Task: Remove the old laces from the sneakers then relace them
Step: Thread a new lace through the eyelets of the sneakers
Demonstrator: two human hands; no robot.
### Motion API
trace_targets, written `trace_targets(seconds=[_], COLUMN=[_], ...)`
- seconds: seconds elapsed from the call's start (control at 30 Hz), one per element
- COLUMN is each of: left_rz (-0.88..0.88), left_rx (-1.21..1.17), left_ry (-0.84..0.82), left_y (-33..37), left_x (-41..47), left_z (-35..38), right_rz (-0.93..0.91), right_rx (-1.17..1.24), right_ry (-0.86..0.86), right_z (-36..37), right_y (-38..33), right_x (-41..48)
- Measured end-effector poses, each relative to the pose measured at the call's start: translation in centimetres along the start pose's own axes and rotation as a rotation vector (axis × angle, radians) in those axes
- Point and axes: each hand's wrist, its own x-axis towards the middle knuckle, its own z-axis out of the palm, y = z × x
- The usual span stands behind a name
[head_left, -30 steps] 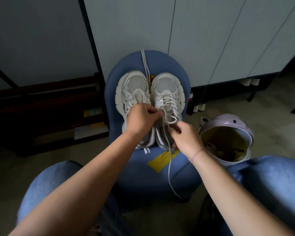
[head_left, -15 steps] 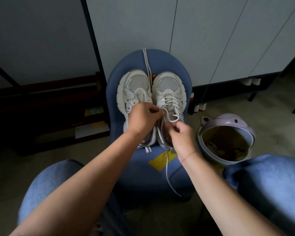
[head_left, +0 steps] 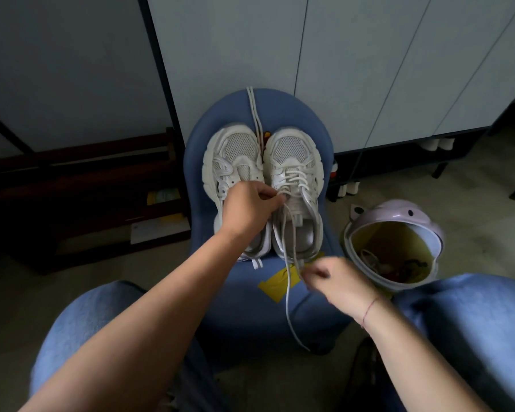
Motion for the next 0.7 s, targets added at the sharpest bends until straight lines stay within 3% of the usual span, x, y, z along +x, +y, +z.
trace_targets(seconds=[0.13, 0.37, 0.7], left_rz=[0.001, 0.014, -0.01], left_rx=[0.017, 0.037, 0.004], left_ry=[0.012, 0.014, -0.001], left_y=[0.0, 0.3, 0.3], left_x=[0.0, 0.0, -0.1], left_z=[0.0, -0.1, 0.0], right_rz=[-0.096, -0.079, -0.062], right_rx=[0.276, 0.379, 0.495], right_ry=[0.208, 0.416, 0.166], right_z=[-0.1, 1.4, 0.0], right_y=[-2.9, -5.1, -2.6], right_x=[2.1, 4.9, 3.1])
